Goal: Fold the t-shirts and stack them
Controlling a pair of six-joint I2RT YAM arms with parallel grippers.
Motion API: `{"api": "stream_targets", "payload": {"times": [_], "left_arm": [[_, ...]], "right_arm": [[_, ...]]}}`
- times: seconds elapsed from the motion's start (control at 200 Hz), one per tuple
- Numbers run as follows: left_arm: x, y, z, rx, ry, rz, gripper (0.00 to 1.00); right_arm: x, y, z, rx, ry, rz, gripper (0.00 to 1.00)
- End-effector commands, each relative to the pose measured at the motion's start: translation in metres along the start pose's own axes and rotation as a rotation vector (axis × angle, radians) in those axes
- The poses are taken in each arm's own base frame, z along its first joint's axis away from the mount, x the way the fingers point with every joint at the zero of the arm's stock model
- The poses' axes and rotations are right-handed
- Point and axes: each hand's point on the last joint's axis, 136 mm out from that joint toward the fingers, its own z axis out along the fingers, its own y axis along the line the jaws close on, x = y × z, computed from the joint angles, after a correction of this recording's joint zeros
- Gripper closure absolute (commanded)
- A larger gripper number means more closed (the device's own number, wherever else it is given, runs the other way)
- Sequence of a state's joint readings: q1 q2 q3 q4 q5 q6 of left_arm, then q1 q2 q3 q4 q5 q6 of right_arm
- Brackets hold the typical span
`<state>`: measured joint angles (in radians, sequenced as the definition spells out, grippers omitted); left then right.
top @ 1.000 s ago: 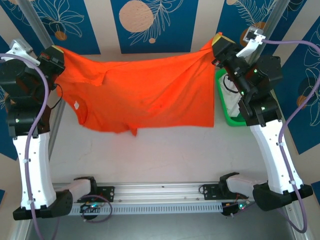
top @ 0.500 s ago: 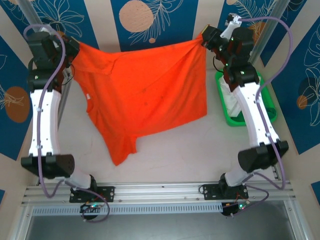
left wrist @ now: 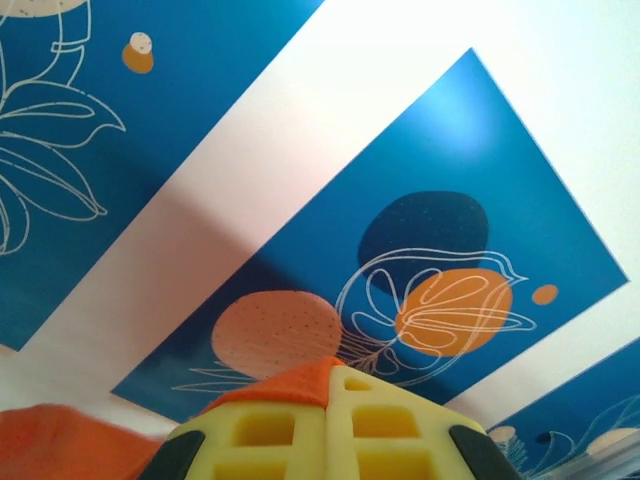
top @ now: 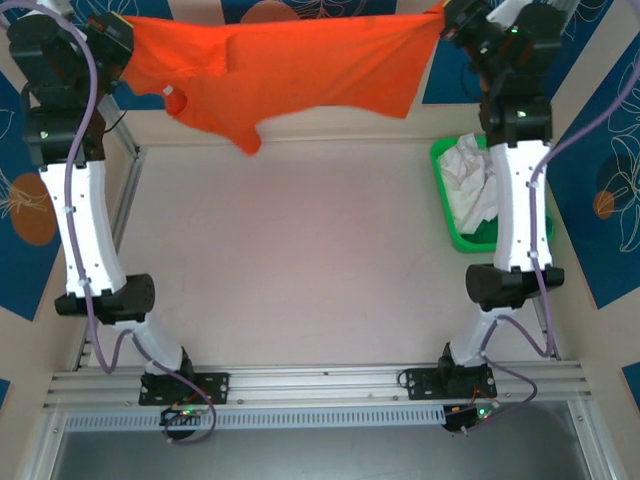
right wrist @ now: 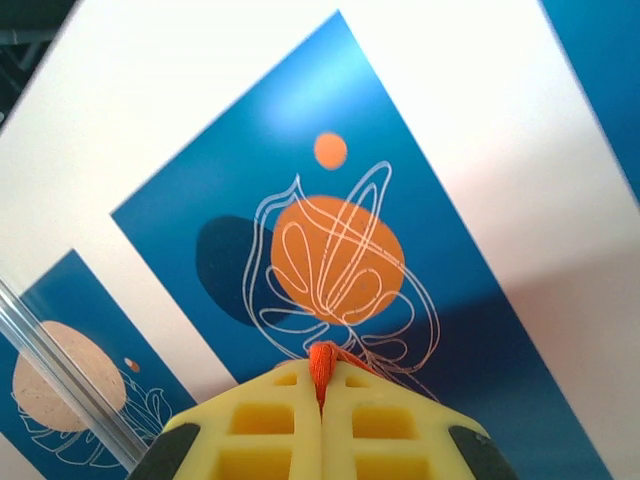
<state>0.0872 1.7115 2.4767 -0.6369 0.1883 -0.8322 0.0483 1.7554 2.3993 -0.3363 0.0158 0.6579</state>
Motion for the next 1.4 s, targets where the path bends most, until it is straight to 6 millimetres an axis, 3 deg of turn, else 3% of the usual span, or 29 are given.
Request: {"api": "stream_targets", "payload": {"times": [0.0,0.125,0.175,0.405,0.505,0.6,0.735,0.955,1.18,1.395], "left_arm": [[0.02,0.025,-0.014,-0.045,0.045,-0.031,1.0],[0.085,0.081,-0.038,-0.128,0.143,-0.08,1.0],[0.117,0.106,-0.05,-0.168,0.197,-0.1,1.0],[0.254,0.222,-0.106,-0.413,0.472,-0.181,1.0],[0.308,0.264,-0.123,-0.492,0.576,-0.258,1.0],[0.347,0.297,-0.137,-0.559,0.641,-0.305,1.0],[0.379,0.328,-0.155,-0.649,0.702,-0.324,1.0],[0.402,0.351,-0.178,-0.745,0.769,-0.316,1.0],[0.404,0.355,-0.202,-0.805,0.793,-0.293,1.0],[0.398,0.348,-0.216,-0.812,0.79,-0.272,1.0]], "right_arm": [[0.045,-0.038,-0.019,0.111,0.132,0.015,1.0],[0.12,-0.092,-0.062,0.2,0.217,0.127,1.0],[0.162,-0.117,-0.083,0.256,0.284,0.181,1.0],[0.331,-0.191,-0.168,0.465,0.615,0.356,1.0],[0.381,-0.216,-0.196,0.562,0.721,0.38,1.0],[0.413,-0.233,-0.215,0.634,0.795,0.389,1.0],[0.439,-0.242,-0.231,0.692,0.881,0.372,1.0],[0.462,-0.251,-0.262,0.8,0.968,0.346,1.0],[0.457,-0.253,-0.305,0.915,0.948,0.315,1.0],[0.442,-0.247,-0.332,0.938,0.911,0.279,1.0]]}}
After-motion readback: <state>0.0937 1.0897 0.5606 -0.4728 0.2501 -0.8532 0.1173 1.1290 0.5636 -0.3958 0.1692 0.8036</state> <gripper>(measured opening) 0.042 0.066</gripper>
